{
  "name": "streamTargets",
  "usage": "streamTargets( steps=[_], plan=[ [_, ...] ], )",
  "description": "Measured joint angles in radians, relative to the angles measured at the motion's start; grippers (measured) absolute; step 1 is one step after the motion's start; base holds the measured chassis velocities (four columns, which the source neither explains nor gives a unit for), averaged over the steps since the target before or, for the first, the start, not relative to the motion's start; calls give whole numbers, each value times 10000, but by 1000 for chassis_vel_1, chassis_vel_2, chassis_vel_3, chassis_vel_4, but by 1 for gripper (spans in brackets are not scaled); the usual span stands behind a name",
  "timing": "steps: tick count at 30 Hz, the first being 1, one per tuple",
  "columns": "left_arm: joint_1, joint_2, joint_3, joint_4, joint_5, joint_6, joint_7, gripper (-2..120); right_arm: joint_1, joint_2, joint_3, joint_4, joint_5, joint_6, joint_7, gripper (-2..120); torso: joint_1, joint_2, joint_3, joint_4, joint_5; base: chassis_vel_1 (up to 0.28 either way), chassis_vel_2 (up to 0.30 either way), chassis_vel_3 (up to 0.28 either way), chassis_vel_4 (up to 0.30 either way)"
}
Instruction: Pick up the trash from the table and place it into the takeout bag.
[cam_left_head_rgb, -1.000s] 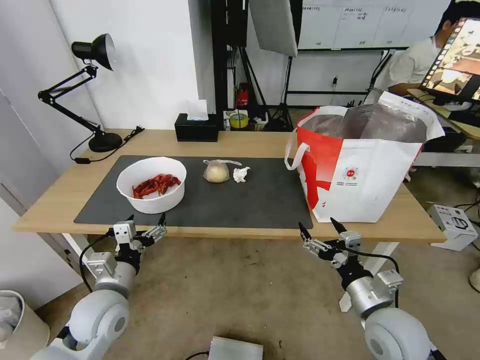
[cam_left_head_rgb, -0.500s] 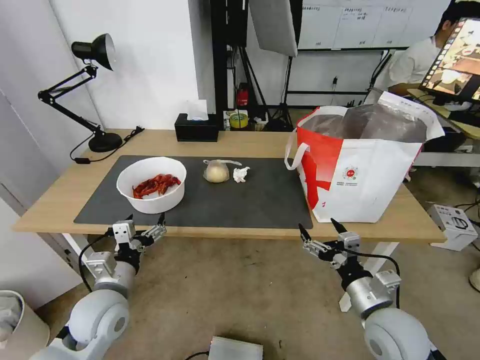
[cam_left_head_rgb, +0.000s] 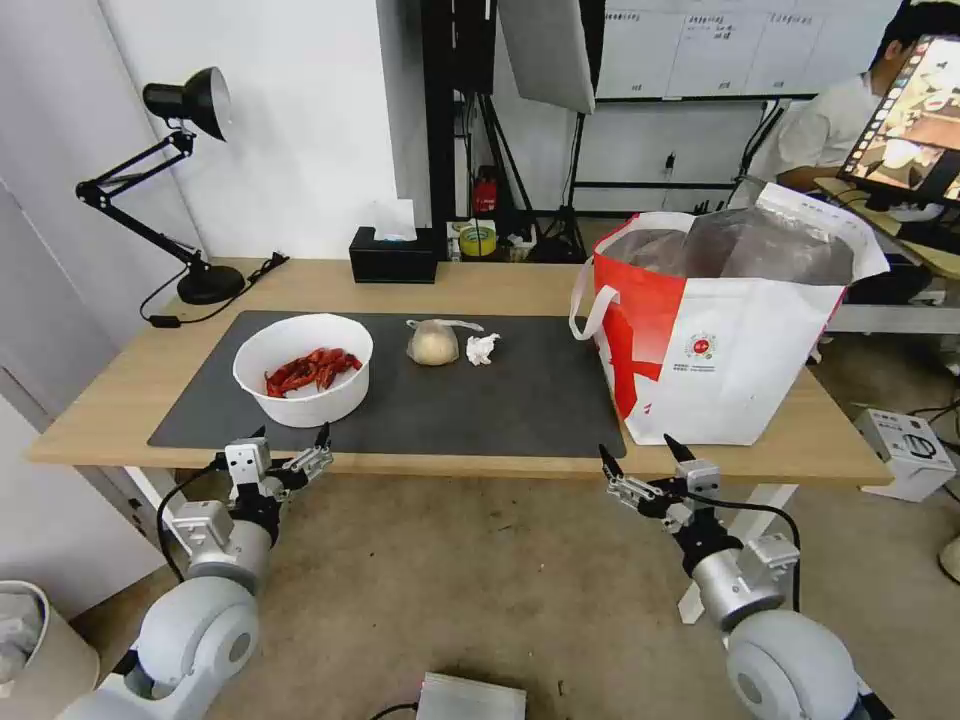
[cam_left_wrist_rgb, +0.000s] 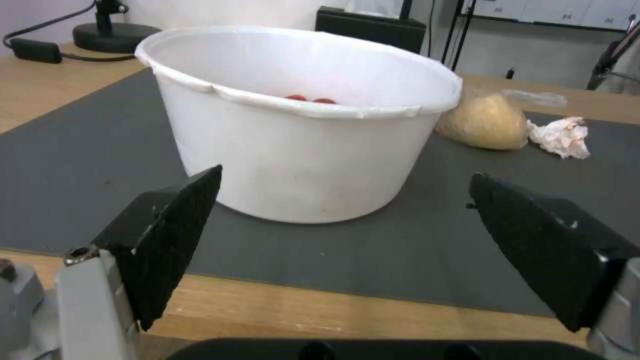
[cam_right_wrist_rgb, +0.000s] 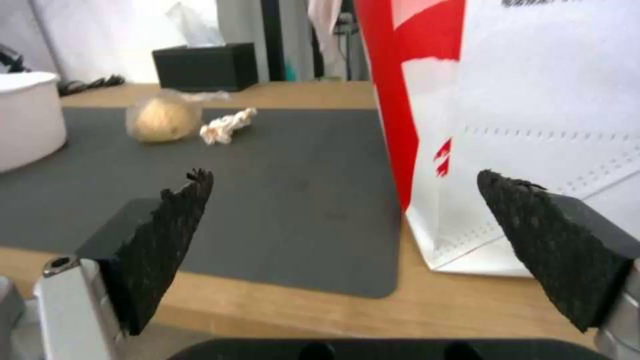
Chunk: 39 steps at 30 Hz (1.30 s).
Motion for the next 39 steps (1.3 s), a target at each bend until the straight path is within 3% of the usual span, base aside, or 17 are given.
streamTargets(
  steps=[6,20,30,39],
  plan=[
    [6,-4,-4,14,-2,0,7,100,149,145,-63,-81,-132,69,457,100,0,0,0,1,0,0,0,0,0],
    [12,-24,-4,54,-14,-19,27,100,374,-69,-311,-203,57,-116,174,100,-1,0,0,-2,0,0,0,0,0],
    [50,78,-44,15,-36,-20,31,100,2743,-612,-1546,-870,1842,-1221,114,100,0,0,0,0,0,0,0,0,0],
    [134,27,-102,-50,-38,20,33,100,5379,-340,-3042,-1976,2751,-1871,522,100,0,0,0,1,-2,0,0,0,0]
  ],
)
